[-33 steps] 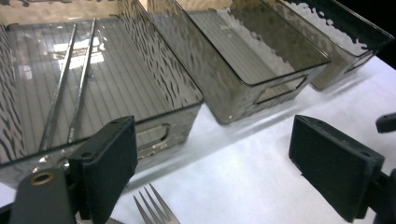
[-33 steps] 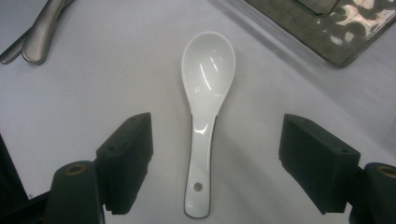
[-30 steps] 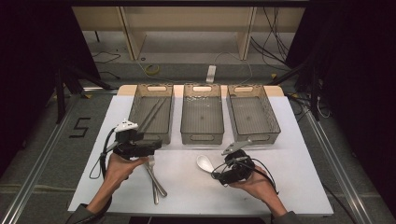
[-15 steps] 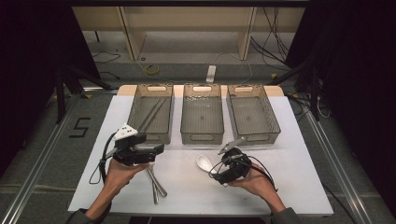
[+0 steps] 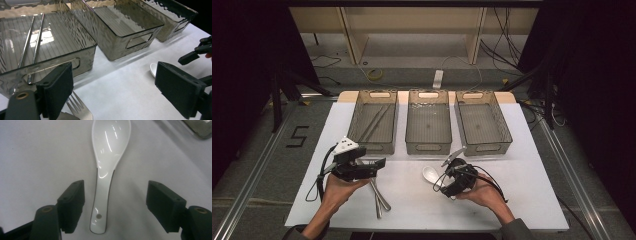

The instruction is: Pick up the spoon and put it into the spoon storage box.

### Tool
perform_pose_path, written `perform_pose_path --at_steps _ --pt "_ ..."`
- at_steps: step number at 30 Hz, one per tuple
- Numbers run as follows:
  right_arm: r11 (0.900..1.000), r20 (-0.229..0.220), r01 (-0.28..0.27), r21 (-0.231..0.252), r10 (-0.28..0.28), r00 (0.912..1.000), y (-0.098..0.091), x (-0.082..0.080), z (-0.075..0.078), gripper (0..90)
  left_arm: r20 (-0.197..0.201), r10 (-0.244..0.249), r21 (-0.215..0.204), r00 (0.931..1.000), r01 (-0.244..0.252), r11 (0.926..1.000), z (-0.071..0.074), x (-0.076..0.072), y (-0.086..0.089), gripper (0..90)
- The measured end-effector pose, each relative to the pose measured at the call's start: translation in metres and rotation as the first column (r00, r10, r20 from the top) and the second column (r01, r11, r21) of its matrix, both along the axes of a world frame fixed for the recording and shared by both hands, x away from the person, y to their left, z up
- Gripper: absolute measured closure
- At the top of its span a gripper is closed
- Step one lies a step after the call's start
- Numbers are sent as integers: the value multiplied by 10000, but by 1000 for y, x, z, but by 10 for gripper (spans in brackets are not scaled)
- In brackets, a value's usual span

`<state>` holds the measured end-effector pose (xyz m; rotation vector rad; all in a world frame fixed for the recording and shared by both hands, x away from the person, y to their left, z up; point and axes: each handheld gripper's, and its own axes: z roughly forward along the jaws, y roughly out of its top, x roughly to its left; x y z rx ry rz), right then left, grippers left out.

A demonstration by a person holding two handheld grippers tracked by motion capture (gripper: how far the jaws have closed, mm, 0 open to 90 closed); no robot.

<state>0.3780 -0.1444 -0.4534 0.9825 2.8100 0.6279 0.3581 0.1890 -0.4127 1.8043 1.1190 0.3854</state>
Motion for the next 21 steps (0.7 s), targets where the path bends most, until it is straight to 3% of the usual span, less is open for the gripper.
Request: perform_pose_path --at_steps 12,21 --pt "9980 -304 -248 -584 230 9993 12 1 -5 491 143 -180 15 9997 180 9998 0 -7 -4 146" --pt "9973 -287 -279 -680 260 9992 15 3 -8 586 77 -229 -65 9997 230 9997 -1 -7 -5 146"
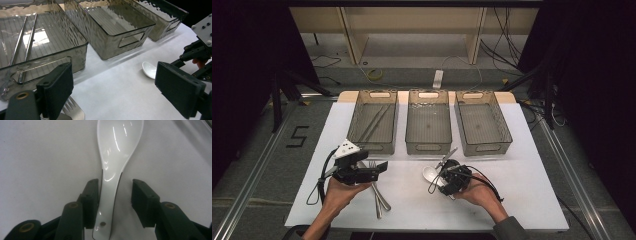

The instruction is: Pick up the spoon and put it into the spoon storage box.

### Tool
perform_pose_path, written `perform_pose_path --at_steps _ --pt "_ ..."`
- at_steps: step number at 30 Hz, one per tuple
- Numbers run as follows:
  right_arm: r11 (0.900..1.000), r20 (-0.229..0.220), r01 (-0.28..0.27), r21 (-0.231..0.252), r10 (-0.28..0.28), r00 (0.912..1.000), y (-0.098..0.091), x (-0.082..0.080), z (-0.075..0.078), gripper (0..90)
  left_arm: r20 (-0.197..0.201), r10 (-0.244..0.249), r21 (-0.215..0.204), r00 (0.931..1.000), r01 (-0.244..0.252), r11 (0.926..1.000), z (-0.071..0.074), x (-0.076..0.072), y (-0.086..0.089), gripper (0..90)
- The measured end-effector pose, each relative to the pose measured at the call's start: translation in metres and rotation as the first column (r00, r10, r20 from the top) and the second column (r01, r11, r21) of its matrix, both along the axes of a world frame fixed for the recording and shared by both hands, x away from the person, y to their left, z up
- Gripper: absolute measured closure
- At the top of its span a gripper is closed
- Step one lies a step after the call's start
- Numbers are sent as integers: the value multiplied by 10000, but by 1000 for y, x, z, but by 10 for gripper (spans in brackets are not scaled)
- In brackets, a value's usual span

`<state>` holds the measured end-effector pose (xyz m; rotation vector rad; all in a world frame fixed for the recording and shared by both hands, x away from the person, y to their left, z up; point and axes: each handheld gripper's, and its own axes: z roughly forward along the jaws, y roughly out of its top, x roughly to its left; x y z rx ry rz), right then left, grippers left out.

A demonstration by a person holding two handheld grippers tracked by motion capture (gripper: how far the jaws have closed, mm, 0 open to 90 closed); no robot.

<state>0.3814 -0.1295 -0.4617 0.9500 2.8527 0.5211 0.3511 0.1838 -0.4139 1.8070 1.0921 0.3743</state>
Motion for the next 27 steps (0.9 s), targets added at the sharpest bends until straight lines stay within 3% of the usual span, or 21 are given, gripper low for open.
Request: perform_pose_path --at_steps 14,27 --pt "9999 71 4 -165 -3 10000 3 1 0 735 56 28 17 10000 -28 10000 1 0 1 146" --pt "9998 -5 -93 -179 93 10000 1 3 1 760 107 11 40 9999 -11 10000 1 -1 1 149"
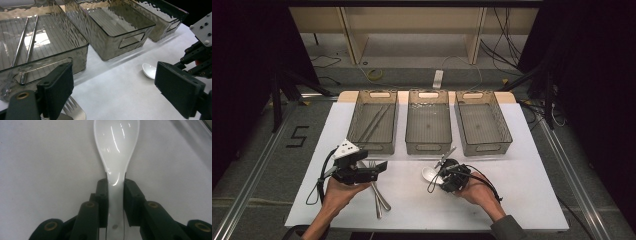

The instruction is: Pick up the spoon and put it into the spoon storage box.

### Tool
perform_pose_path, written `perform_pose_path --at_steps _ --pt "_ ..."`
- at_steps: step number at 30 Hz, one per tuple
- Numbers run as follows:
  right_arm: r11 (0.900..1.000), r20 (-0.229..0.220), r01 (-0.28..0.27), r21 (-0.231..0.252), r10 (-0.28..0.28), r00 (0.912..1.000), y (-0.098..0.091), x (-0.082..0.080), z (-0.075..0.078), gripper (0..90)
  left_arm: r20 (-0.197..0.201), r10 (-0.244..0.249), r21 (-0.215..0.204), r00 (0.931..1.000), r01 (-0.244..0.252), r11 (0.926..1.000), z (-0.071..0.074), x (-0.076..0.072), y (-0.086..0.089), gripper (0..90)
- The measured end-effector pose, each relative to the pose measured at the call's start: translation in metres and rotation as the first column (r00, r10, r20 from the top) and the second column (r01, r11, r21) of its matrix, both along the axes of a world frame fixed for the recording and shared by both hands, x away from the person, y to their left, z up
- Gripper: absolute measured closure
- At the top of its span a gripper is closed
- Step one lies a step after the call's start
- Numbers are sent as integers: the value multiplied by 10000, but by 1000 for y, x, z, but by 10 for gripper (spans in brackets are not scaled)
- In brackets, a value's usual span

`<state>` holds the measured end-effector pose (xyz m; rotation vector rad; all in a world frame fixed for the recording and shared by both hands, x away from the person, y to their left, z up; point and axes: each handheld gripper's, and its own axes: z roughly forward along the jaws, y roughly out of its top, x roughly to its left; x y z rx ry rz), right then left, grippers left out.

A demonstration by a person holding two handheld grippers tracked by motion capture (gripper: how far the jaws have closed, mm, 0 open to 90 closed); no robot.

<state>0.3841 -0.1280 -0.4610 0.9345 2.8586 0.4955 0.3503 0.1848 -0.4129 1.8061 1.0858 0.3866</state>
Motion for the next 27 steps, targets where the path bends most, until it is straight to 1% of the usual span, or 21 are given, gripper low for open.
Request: perform_pose_path --at_steps 2,7,10,11,12,14,16,18,20,24,27 --pt "9999 -32 34 112 -34 10000 0 0 0 761 12 1 10 10000 -1 10000 0 0 0 149" --pt "9996 -103 -160 233 162 9998 -3 1 1 762 6 8 29 10000 -8 10000 0 0 0 150" --pt "9984 43 -56 555 54 10000 -5 1 4 762 -27 57 55 10000 -57 10000 0 0 0 149" --pt "9979 9 -102 645 101 9999 -7 2 6 762 -44 72 75 10000 -71 9999 0 0 1 149" --pt "9973 2 -30 736 30 10000 -8 2 7 763 -67 106 82 9999 -105 9999 0 1 1 149" --pt "9965 82 63 836 -70 9999 -10 2 9 763 -109 184 25 9998 -184 9998 -1 1 1 149" --pt "9953 325 -50 962 19 9995 -10 2 12 764 -104 283 74 9995 -283 9996 -1 1 1 149" --pt "9947 479 -50 1031 0 9989 -12 1 18 764 -40 351 231 9994 -350 9991 -1 1 1 150" --pt "9916 594 -19 1296 -58 9982 -15 2 26 764 -47 341 318 9994 -339 9989 -1 1 1 149" --pt "9885 865 27 1514 -159 9961 -18 6 37 764 -117 405 219 9991 -402 9990 -1 1 1 149" --pt "9857 1155 -70 1687 -127 9932 -18 11 47 764 -118 442 152 9990 -440 9989 -1 0 1 151"
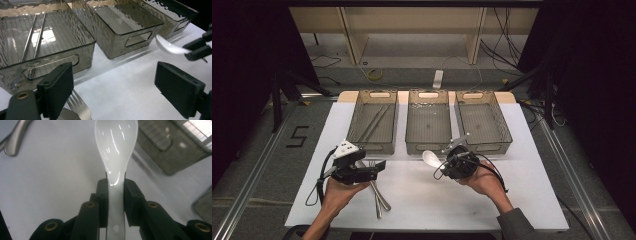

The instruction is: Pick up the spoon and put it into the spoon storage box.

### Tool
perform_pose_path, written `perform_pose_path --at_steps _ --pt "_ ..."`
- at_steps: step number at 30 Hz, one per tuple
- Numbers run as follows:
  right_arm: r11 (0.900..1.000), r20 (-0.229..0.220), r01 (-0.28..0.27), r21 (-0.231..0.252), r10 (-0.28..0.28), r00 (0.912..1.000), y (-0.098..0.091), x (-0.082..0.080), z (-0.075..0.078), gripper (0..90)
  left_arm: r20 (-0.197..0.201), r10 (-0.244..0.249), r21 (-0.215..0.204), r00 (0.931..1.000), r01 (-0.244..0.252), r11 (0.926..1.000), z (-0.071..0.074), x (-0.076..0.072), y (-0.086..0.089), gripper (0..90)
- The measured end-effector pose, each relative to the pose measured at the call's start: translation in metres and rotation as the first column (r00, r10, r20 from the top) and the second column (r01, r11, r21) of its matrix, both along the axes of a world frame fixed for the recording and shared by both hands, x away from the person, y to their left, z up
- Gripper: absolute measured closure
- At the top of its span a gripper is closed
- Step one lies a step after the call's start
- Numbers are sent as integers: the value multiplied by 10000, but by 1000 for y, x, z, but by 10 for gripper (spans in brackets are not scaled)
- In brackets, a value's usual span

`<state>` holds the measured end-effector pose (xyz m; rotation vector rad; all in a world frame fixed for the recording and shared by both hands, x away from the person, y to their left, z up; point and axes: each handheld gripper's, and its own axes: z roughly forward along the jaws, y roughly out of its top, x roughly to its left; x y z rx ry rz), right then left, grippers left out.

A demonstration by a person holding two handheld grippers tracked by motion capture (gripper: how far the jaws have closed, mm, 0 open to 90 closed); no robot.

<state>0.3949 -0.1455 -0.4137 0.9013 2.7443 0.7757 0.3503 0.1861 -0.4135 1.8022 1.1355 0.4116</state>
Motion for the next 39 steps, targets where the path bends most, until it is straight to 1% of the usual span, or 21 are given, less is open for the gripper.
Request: perform_pose_path --at_steps 1,3,7,8,10,13,16,18,20,28,33,34,39 --pt "10000 44 24 45 -24 10000 1 2 4 764 -6 -4 -4 10000 4 10000 0 0 0 151" --pt "9999 271 0 124 -3 9996 2 7 12 764 7 -36 31 10000 36 10000 0 -1 0 151" --pt "9994 468 161 305 -175 9988 5 18 25 763 18 -62 -3 10000 62 10000 0 -2 0 151" --pt "9991 548 182 374 -202 9983 6 21 27 763 12 -65 -6 10000 65 10000 0 -2 0 151" --pt "9986 541 301 446 -325 9980 8 26 31 763 16 -79 -32 10000 79 10000 1 -2 0 151" --pt "9978 597 434 494 -463 9971 11 35 36 763 22 -136 -59 9999 136 9999 1 -2 0 151" --pt "9975 783 457 536 -498 9957 15 46 40 763 39 -173 -129 9998 173 9998 1 -3 0 151" --pt "9968 803 543 588 -589 9950 18 52 43 763 21 -169 -154 9999 169 9997 1 -3 0 151" --pt "9960 874 636 629 -690 9938 21 59 45 763 20 -168 -183 9999 168 9997 1 -3 0 151" --pt "9915 910 1136 628 -1190 9887 28 81 49 763 15 -222 -234 9998 222 9995 1 -3 0 151" --pt "9889 838 1333 659 -1386 9868 33 94 51 763 24 -245 -219 9997 245 9995 1 -3 0 151" --pt "9888 882 1339 654 -1394 9863 34 96 50 763 23 -255 -219 9997 255 9994 1 -3 0 151" --pt "9849 736 1625 603 -1667 9832 40 108 47 763 24 -318 -224 9995 319 9992 1 -3 0 151"
